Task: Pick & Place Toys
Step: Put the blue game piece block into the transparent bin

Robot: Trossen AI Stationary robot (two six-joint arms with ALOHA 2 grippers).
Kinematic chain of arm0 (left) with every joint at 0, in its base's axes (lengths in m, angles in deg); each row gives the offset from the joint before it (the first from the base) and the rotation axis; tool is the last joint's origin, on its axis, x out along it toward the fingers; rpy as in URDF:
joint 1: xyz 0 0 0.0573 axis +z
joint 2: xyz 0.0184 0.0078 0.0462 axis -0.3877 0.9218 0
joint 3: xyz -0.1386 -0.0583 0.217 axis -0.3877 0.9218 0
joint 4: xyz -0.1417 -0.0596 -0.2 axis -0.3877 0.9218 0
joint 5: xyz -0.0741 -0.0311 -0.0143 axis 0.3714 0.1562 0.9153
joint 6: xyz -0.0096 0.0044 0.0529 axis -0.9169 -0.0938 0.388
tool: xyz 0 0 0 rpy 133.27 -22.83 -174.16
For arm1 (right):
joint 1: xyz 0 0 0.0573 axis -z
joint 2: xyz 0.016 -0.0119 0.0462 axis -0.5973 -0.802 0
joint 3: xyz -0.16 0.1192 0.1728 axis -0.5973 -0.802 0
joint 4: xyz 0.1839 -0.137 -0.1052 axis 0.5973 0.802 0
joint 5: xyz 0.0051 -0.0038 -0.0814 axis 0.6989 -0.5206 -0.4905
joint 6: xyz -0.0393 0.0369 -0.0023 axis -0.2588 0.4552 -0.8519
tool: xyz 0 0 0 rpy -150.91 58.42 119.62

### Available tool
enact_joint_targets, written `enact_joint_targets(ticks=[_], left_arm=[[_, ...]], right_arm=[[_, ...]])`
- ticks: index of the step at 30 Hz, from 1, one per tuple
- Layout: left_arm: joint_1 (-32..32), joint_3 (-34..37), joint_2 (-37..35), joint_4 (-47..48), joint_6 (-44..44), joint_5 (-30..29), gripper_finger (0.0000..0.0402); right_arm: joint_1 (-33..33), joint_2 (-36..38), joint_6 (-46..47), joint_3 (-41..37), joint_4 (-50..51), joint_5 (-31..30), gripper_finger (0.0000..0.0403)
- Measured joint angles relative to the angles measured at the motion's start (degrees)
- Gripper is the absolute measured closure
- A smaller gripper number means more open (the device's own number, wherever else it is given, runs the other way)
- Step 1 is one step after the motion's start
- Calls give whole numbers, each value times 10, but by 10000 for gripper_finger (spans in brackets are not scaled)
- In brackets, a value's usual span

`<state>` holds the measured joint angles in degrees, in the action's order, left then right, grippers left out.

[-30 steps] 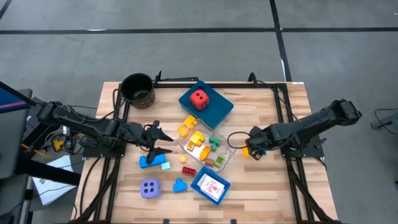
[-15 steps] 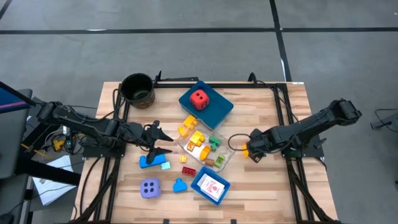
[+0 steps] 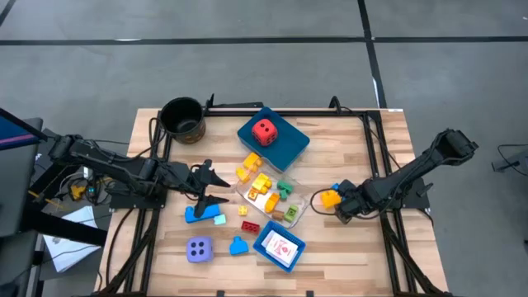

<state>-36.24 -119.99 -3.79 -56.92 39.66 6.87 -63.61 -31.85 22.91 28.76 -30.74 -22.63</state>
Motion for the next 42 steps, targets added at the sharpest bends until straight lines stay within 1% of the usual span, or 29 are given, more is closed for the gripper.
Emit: enact_joint_targets(ticks=[10,13,17,22,24,30,34,37,40,42], left_arm=[[0,0,0,0,0,0,165],[0,0,0,0,0,0,165],[0,0,0,0,0,0,165],[0,0,0,0,0,0,165],[0,0,0,0,0,0,165],[0,0,0,0,1,0,165],[0,0,0,0,1,0,165],[0,0,0,0,1,0,165],[0,0,0,0,1,0,165],[0,0,0,0,1,0,165]], right_arm=[[19,2,-9,-31,-22,1,143],[19,2,-11,-36,-24,1,154],[19,2,-25,-38,-34,1,192],[19,1,-26,-38,-36,-1,262],[19,1,-26,-38,-31,-5,284],[19,1,-26,-39,-26,-17,286],[19,1,-26,-39,-24,-24,275],[18,0,-26,-40,-19,-30,275],[18,0,-26,-33,-2,-37,281],[18,-2,-26,-25,20,-52,281]])
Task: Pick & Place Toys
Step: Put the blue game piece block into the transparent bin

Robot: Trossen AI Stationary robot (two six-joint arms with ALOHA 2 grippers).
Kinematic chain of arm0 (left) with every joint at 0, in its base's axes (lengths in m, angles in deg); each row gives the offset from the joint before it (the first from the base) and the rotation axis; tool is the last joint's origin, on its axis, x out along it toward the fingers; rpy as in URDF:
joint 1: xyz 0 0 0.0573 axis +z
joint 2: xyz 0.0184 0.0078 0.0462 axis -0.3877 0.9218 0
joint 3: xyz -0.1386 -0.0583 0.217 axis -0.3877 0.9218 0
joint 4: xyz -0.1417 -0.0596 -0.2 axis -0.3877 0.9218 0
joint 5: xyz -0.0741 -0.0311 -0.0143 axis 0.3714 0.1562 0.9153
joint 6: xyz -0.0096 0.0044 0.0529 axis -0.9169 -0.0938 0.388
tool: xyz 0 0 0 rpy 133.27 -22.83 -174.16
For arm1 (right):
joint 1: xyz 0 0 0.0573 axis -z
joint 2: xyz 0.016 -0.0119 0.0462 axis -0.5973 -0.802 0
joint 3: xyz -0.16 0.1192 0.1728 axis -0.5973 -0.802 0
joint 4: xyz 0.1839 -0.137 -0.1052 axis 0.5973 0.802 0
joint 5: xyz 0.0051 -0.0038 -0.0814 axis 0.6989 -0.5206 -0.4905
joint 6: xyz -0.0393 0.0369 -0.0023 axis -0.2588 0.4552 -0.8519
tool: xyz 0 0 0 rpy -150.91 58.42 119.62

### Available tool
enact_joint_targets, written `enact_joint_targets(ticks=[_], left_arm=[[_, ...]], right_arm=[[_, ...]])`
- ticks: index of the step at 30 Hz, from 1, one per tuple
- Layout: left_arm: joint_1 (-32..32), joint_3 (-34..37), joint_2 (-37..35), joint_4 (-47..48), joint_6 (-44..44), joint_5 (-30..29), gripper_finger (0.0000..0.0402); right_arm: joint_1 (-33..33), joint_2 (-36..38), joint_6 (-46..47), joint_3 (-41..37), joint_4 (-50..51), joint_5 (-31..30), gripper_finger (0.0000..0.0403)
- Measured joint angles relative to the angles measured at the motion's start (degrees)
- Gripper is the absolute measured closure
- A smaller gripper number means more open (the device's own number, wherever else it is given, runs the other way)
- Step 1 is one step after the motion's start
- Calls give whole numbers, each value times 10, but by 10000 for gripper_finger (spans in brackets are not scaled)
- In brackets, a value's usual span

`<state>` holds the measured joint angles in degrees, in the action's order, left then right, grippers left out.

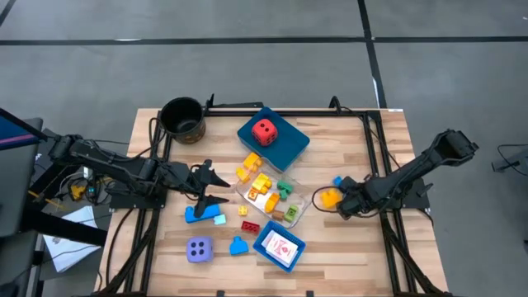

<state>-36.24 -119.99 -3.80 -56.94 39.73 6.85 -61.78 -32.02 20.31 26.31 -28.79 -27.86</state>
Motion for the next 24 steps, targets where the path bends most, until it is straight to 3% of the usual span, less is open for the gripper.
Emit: enact_joint_targets(ticks=[16,24], left_arm=[[0,0,0,0,2,0,165],[0,0,0,0,2,0,165]], right_arm=[[-44,1,5,102,124,-174,281],[-64,2,-94,154,65,-293,281]])
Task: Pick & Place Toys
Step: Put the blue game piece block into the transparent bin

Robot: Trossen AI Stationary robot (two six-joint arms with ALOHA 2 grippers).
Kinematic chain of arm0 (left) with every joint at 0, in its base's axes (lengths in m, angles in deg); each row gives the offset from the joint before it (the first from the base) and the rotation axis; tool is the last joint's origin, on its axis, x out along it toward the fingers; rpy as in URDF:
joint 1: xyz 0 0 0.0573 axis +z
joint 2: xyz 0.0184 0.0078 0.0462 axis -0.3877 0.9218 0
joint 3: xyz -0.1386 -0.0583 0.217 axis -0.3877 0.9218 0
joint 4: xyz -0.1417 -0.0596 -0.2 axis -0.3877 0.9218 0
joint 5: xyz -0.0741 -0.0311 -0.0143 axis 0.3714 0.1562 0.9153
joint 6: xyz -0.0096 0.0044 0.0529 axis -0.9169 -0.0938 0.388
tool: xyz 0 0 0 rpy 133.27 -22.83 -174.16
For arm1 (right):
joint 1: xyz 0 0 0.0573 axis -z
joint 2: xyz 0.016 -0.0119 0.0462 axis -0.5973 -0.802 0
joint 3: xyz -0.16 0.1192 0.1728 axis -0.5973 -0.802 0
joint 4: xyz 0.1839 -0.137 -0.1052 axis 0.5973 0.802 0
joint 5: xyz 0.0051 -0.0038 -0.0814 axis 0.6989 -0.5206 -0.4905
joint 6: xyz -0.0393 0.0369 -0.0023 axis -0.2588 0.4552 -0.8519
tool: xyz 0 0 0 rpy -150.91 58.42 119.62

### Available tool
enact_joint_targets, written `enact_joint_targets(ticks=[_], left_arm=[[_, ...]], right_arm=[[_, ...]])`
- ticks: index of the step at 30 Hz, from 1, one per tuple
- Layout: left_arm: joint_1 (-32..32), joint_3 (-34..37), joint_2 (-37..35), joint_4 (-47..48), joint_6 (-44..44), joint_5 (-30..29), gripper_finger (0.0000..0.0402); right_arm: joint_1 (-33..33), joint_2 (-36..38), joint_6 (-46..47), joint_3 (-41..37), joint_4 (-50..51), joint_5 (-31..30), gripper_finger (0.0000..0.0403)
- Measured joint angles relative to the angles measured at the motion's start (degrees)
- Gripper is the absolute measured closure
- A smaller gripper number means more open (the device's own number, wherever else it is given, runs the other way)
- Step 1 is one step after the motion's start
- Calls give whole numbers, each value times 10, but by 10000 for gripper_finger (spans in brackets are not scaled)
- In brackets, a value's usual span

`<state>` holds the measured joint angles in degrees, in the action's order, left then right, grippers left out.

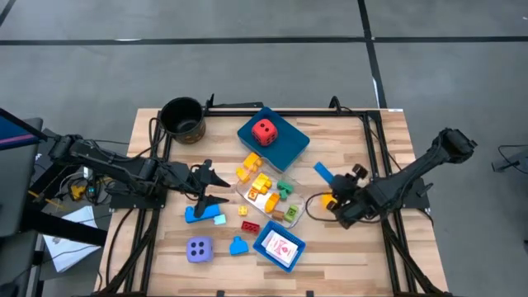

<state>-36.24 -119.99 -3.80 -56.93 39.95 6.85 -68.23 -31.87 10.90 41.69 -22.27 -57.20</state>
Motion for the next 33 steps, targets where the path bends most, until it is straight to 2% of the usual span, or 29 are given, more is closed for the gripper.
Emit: enact_joint_targets(ticks=[6,11,15,22,29,33], left_arm=[[0,0,0,0,0,0,165],[0,0,0,0,0,0,165],[0,0,0,0,0,0,165],[0,0,0,0,0,0,165],[0,0,0,0,0,0,165],[0,0,0,0,0,0,165]], right_arm=[[-9,0,-188,12,-163,-45,281],[-9,0,-344,12,-313,-42,281],[-11,0,-432,12,-405,-12,278],[-10,-8,-507,6,-493,31,272],[7,-41,-524,2,-499,35,271],[28,-71,-545,3,-513,68,271]])
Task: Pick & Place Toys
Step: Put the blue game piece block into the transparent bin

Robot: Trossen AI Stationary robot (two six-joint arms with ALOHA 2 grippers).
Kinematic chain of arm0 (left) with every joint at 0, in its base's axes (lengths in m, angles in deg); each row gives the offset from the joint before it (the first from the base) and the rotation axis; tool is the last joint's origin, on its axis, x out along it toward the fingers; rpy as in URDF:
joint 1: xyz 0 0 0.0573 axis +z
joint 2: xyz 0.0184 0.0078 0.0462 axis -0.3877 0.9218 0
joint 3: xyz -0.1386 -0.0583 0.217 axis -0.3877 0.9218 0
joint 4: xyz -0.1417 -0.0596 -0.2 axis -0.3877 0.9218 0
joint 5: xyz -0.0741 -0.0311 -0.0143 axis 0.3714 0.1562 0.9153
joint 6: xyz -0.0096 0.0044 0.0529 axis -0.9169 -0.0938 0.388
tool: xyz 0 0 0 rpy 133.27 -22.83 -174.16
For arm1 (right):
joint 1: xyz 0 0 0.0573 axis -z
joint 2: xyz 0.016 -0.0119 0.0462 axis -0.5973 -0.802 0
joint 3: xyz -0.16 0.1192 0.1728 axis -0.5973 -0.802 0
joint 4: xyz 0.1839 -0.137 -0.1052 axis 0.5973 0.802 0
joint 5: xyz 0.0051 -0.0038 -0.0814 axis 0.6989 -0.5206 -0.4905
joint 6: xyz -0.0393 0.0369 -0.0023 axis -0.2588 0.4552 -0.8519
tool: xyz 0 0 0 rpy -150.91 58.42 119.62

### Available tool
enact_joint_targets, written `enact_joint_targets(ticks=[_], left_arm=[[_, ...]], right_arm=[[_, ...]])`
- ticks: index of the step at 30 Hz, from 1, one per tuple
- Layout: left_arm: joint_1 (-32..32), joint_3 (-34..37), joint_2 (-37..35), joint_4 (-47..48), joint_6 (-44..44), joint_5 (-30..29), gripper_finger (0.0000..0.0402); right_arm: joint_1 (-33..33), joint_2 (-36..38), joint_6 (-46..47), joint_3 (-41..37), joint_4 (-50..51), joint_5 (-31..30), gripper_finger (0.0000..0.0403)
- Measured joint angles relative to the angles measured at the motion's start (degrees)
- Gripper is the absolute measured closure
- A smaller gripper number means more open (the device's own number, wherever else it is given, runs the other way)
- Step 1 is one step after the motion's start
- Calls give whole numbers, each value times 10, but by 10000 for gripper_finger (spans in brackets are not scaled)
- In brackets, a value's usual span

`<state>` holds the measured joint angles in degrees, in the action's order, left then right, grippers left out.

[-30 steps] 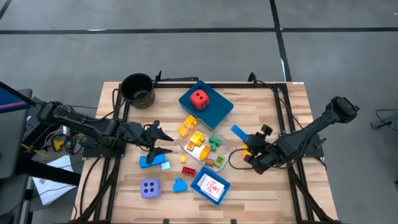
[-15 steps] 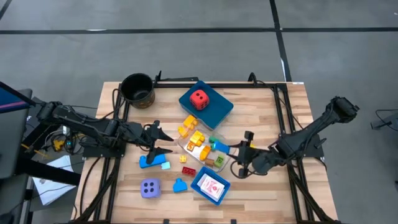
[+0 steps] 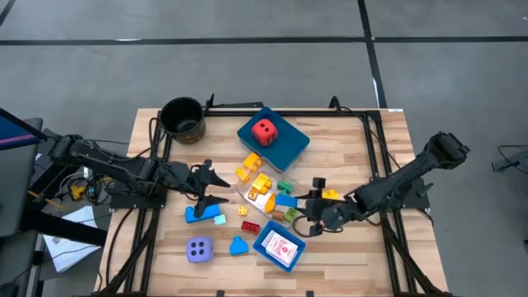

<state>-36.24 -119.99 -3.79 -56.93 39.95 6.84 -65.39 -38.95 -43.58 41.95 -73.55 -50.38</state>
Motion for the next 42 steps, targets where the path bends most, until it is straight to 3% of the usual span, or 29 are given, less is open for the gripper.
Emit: enact_joint_targets(ticks=[11,42], left_arm=[[0,0,0,0,2,0,165],[0,0,0,0,2,0,165]], right_arm=[[35,-30,-3,2,0,57,270],[45,-30,35,2,5,59,234]])
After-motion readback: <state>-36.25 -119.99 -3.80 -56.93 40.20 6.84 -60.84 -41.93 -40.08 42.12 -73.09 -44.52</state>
